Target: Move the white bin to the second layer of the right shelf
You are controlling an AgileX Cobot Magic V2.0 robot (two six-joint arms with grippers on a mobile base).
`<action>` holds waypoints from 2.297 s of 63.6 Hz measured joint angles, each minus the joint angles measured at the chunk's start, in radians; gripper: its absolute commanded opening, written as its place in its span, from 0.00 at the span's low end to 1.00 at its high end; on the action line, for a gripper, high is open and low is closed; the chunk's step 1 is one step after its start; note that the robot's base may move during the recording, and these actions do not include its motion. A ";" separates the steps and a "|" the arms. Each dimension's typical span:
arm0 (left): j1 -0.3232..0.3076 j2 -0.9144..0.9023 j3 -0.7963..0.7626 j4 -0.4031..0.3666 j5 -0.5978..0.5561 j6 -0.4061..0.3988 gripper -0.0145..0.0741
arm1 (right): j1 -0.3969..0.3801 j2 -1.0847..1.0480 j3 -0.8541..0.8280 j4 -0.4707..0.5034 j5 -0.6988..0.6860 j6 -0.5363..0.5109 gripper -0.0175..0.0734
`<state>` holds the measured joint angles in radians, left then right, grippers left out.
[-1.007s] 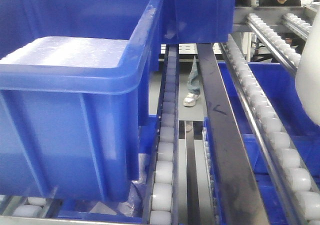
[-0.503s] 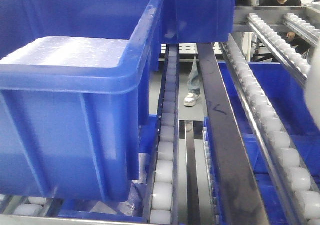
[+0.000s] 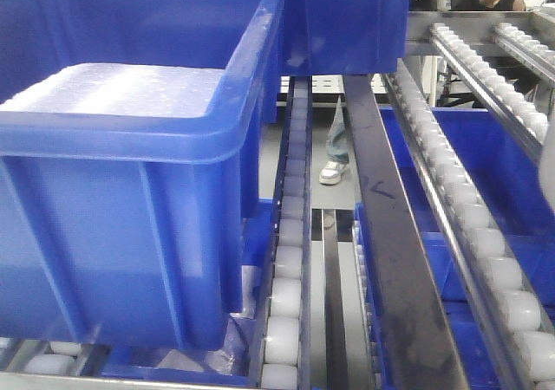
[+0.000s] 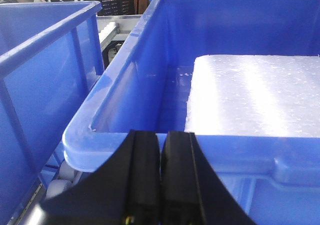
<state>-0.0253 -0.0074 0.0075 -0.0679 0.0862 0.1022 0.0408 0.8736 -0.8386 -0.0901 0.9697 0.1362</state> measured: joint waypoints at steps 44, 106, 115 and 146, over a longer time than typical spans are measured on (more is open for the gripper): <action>0.000 0.000 0.000 0.000 0.000 0.000 0.26 | -0.188 0.000 0.243 0.184 -0.188 -0.257 0.25; 0.000 0.000 0.000 0.000 0.000 0.000 0.26 | -0.190 0.059 0.275 0.190 -0.300 -0.268 0.54; 0.000 0.000 0.000 0.000 0.000 0.000 0.26 | -0.190 0.052 0.270 0.194 -0.284 -0.268 0.53; 0.000 0.000 0.000 0.000 0.000 0.000 0.26 | -0.190 -0.166 0.204 0.203 -0.207 -0.268 0.53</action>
<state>-0.0253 -0.0074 0.0075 -0.0679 0.0862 0.1022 -0.1494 0.7074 -0.6349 0.1129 0.7623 -0.1315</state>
